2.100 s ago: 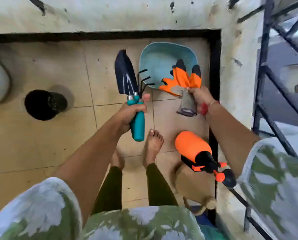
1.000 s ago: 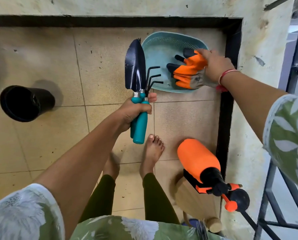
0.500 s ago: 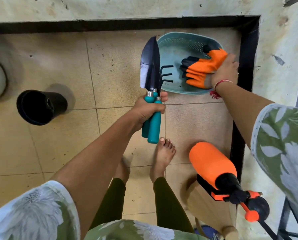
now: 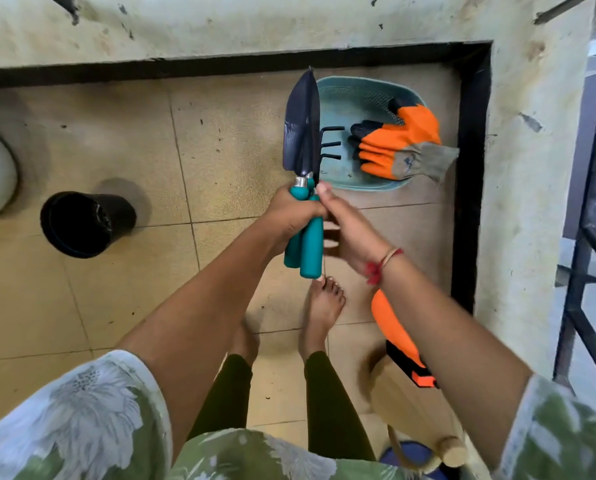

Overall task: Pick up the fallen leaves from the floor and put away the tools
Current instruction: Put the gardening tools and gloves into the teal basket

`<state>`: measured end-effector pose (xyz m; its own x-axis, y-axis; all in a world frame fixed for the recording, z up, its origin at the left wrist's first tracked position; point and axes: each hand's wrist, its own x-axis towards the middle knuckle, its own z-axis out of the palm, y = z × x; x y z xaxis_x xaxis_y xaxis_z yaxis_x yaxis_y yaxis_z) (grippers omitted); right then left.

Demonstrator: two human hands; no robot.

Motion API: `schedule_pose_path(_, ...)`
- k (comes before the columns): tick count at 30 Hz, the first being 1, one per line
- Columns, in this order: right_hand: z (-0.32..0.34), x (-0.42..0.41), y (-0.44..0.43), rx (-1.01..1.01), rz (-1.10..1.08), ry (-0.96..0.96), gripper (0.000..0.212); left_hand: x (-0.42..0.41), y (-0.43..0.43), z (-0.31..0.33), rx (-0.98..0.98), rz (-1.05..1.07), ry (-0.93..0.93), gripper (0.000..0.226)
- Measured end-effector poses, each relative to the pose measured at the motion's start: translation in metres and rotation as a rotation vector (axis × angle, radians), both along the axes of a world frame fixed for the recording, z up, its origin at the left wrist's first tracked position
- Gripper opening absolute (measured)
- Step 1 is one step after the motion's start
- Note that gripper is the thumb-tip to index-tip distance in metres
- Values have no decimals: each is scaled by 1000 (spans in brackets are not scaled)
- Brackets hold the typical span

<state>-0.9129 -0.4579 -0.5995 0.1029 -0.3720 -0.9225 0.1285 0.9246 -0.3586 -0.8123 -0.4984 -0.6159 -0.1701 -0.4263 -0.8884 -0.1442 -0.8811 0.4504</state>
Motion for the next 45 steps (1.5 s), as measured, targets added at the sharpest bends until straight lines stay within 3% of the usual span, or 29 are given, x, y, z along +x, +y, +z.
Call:
schedule_pose_path(3,-2,26,9,10,-351,-69,38,-3,-7,-1,-38,-166,-84,12)
schedule_pose_path(6,-6,34,10,12,-472,-63,37,-10,-22,0,-80,-503,-149,8)
schedule_pose_path(9,-7,22,-8,44,-507,-52,40,-19,-35,5,-93,-652,-241,34)
schedule_pose_path(13,-10,3,-29,118,-392,25,21,-33,-43,4,-283,-938,-502,34)
schedule_pose_path(15,-15,-8,-44,148,-331,88,18,-39,-40,0,-336,-973,-610,38)
schedule_pose_path(17,-25,-9,-42,211,-364,94,19,-42,-41,-4,-315,-972,-633,38)
schedule_pose_path(18,-47,-5,-23,230,-304,191,23,-43,-42,-7,-275,-963,-617,40)
schedule_pose_path(20,-92,14,58,276,91,477,53,-44,-45,-13,-187,-926,-554,42)
schedule_pose_path(21,-125,17,111,272,182,428,73,-44,-46,-16,-153,-894,-515,43)
schedule_pose_path(23,-176,29,174,254,139,547,95,-42,-45,-24,-75,-795,-458,44)
schedule_pose_path(25,-143,39,159,173,158,563,85,-41,-44,-31,-43,-701,-426,45)
schedule_pose_path(27,-115,48,110,144,256,616,57,-39,-42,-36,-68,-635,-427,45)
schedule_pose_path(29,-137,42,113,-18,365,804,39,-38,-41,-41,-98,-609,-449,45)
schedule_pose_path(31,-175,13,127,204,469,786,40,-38,-40,-45,-103,-578,-464,46)
schedule_pose_path(34,-238,-7,190,290,362,1041,43,-38,-40,-51,-78,-509,-449,52)
schedule_pose_path(35,-253,-3,212,320,282,927,41,-37,-40,-53,-68,-492,-441,53)
schedule_pose_path(39,-263,-10,217,234,365,869,41,-33,-42,-58,-107,-507,-479,54)
schedule_pose_path(40,-270,-4,231,208,268,796,43,-31,-42,-58,-122,-517,-508,55)
schedule_pose_path(41,-260,-4,212,172,199,676,45,-29,-42,-56,-125,-513,-524,58)
schedule_pose_path(45,-140,-35,10,-101,321,894,39,-22,-37,-50,-170,-378,-482,64)
